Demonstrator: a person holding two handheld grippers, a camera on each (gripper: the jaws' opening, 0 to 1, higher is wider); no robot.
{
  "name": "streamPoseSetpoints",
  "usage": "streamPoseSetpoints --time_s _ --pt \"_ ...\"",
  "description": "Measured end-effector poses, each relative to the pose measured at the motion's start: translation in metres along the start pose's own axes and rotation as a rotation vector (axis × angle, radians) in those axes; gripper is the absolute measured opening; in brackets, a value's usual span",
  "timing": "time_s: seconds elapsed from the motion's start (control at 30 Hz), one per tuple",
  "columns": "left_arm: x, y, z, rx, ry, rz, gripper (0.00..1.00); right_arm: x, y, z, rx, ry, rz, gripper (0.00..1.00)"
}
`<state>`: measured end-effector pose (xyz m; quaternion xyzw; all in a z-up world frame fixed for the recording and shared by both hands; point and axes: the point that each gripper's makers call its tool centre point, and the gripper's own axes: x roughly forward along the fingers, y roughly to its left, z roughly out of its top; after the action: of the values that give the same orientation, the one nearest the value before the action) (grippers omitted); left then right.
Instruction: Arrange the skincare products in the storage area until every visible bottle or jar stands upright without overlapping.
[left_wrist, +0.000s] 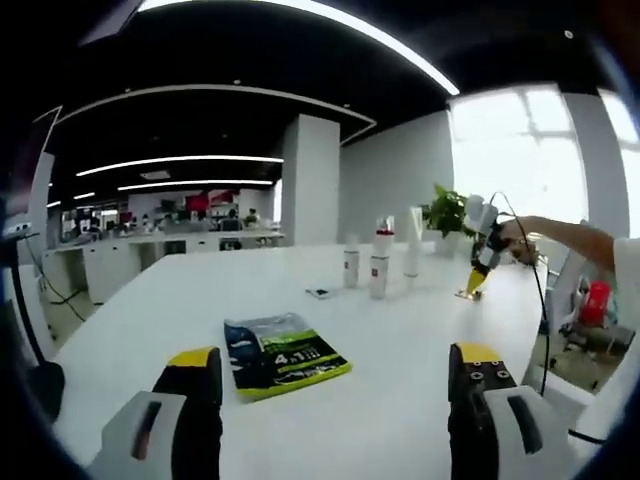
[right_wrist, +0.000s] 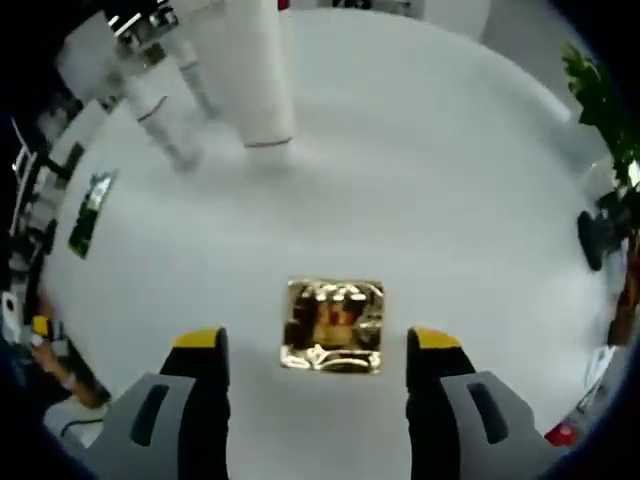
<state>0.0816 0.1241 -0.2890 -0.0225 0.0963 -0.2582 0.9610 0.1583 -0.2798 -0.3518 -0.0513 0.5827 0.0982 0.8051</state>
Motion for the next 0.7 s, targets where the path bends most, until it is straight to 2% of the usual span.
streamPoseSetpoints --time_s 0.1,0.27,0.3,0.43,0.53,0.57,0.7 --pt "-0.001 -0.001 0.002 -0.002 -0.004 -0.005 0.97 0.0 -0.002 0.003 0.011 0.007 -0.003 0.65" --pt "-0.003 -0.001 0.004 0.0 -0.007 -0.001 0.97 0.001 -0.001 -0.001 0.01 0.032 -0.018 0.61" --pt "-0.003 -0.001 0.005 0.002 -0.009 0.0 0.97 0.003 -0.006 0.007 0.013 0.036 -0.018 0.59" --pt "-0.004 -0.001 0.003 -0.003 -0.006 0.001 0.97 0.003 -0.019 0.009 0.014 0.064 -0.074 0.49" --pt "-0.004 0.0 0.002 -0.001 0.0 0.007 0.96 0.003 -0.019 0.011 0.026 0.066 -0.072 0.48" --pt "-0.004 0.001 0.001 -0.001 0.005 0.01 0.96 0.003 -0.022 0.016 0.034 0.068 -0.075 0.48" --pt "-0.003 0.0 -0.001 0.002 0.013 0.009 0.96 0.002 -0.024 0.022 0.05 0.071 -0.081 0.38"
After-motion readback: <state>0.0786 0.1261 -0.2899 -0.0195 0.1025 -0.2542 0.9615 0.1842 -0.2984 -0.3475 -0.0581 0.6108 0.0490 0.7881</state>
